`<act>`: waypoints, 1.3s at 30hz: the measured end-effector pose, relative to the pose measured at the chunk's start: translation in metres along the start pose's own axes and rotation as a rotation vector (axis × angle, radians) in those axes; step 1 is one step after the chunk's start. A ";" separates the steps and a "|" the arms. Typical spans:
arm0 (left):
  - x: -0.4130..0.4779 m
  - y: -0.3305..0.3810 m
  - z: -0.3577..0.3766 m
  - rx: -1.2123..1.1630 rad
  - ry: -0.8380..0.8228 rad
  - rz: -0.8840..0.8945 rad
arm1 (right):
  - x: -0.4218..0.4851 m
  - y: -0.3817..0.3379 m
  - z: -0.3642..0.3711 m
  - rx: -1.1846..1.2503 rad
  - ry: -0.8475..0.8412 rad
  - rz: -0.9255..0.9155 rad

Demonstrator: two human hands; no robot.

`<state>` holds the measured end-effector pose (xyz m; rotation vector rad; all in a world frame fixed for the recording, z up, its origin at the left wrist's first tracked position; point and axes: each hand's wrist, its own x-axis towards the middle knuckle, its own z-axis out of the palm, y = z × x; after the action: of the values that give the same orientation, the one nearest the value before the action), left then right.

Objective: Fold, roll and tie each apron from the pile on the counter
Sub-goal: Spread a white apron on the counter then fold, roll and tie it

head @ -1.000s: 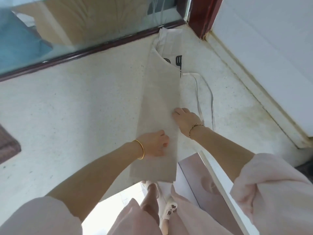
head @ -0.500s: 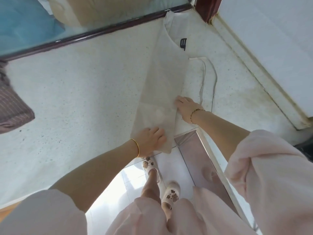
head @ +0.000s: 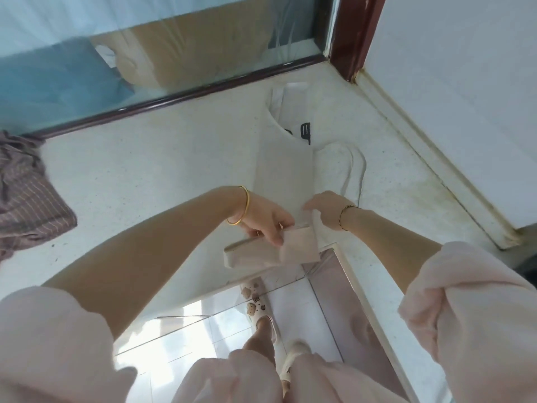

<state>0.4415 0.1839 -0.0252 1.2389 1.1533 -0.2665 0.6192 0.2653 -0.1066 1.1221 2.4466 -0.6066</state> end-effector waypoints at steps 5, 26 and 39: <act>-0.030 0.043 -0.061 -0.113 -0.208 0.078 | 0.018 0.011 -0.023 0.228 0.101 0.071; 0.150 0.016 -0.291 0.558 0.868 0.018 | 0.086 0.029 -0.051 1.129 -0.152 0.538; 0.183 -0.005 -0.306 0.852 0.849 -0.094 | 0.097 -0.011 -0.023 0.543 0.182 0.652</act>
<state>0.3570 0.5111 -0.1387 2.1624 1.9297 -0.3274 0.5478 0.3304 -0.1339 2.1396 1.8887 -0.9990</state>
